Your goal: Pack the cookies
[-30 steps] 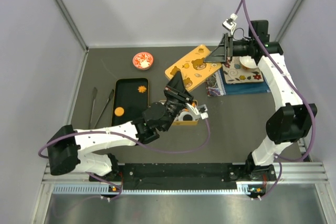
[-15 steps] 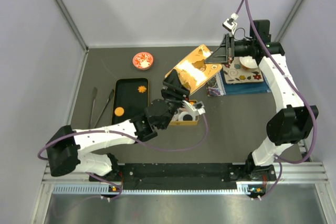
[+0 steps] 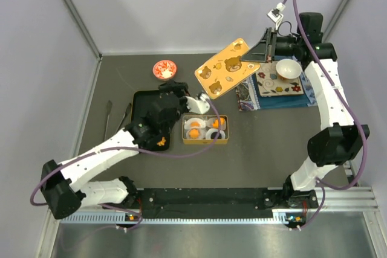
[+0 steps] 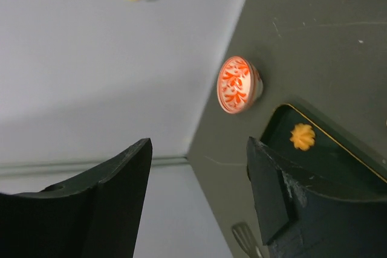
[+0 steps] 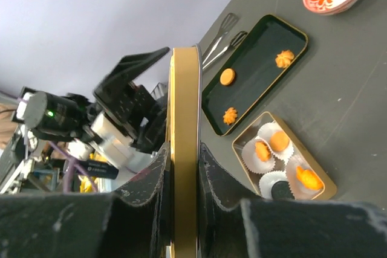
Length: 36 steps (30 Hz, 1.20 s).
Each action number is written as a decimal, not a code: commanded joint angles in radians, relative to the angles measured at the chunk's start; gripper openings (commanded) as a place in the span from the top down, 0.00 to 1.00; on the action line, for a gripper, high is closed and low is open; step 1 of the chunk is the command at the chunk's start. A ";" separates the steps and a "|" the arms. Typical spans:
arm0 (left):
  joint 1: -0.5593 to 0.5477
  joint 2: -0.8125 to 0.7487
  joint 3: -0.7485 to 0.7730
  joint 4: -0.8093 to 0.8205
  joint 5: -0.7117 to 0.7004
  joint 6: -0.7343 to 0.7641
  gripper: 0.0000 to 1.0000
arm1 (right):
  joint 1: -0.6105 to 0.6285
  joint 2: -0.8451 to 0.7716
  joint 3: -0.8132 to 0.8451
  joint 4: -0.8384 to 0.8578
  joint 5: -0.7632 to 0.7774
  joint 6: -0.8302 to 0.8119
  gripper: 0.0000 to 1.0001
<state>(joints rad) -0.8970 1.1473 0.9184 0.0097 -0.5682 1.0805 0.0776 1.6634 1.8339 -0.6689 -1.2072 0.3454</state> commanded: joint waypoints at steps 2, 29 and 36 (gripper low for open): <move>0.167 -0.029 0.210 -0.436 0.258 -0.506 0.30 | 0.002 -0.030 -0.051 0.141 0.127 0.078 1.00; 0.526 0.226 0.264 -0.367 0.973 -1.244 0.31 | 0.290 -0.329 -1.016 0.934 0.830 0.492 1.00; 0.527 0.290 0.191 -0.277 0.990 -1.304 0.31 | 0.327 -0.292 -1.038 1.009 0.854 0.520 1.00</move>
<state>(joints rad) -0.3744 1.4151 1.1435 -0.3809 0.3809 -0.1673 0.3767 1.3575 0.8047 0.2123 -0.3935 0.8421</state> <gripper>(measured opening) 0.690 0.150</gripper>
